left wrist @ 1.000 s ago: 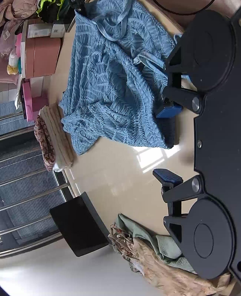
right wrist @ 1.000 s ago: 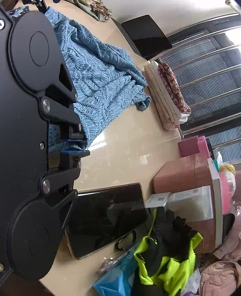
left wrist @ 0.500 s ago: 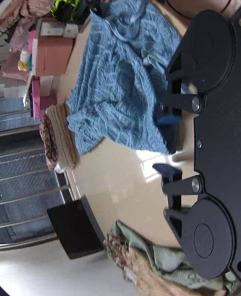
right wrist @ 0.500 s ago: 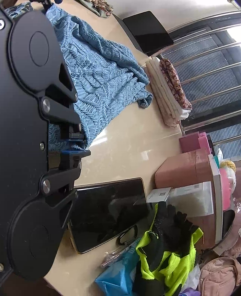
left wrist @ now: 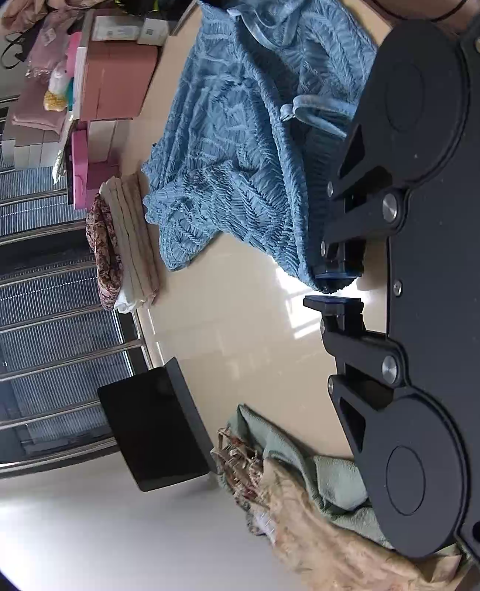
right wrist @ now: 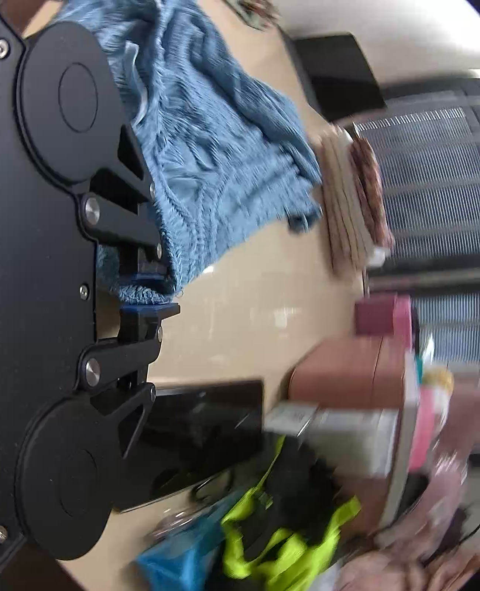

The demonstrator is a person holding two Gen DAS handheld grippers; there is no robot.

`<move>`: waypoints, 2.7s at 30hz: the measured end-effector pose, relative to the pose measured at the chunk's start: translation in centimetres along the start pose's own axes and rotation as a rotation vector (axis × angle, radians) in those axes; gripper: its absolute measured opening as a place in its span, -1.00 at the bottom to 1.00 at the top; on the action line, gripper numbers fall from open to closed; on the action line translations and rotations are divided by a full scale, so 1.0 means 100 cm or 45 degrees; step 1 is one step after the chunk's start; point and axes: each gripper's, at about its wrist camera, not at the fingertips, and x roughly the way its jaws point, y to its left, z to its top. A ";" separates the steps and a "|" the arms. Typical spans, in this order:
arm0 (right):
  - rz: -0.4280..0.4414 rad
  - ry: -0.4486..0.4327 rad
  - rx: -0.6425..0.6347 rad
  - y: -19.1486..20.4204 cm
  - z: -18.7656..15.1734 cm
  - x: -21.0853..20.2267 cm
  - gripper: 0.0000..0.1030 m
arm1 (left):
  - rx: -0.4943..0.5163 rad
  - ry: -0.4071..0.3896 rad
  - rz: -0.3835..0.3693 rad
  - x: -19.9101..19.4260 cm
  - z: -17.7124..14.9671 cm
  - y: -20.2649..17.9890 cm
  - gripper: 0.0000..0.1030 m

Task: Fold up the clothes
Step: 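Grasp the blue garment hem with both grippers and lift it up, then lift the blue garment high with both grippers and lay it flat on the countertop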

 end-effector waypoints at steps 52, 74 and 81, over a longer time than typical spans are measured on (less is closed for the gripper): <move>-0.132 -0.227 -0.272 0.096 0.372 -0.162 -0.85 | 0.272 -0.086 0.576 -0.139 0.349 0.104 -0.87; -0.085 -0.009 -0.479 0.111 0.326 -0.140 -0.58 | 0.320 -0.044 0.632 -0.136 0.306 0.116 -0.83; -0.063 -0.010 -0.466 0.111 0.333 -0.136 -0.59 | 0.367 -0.025 0.607 -0.130 0.305 0.113 -0.80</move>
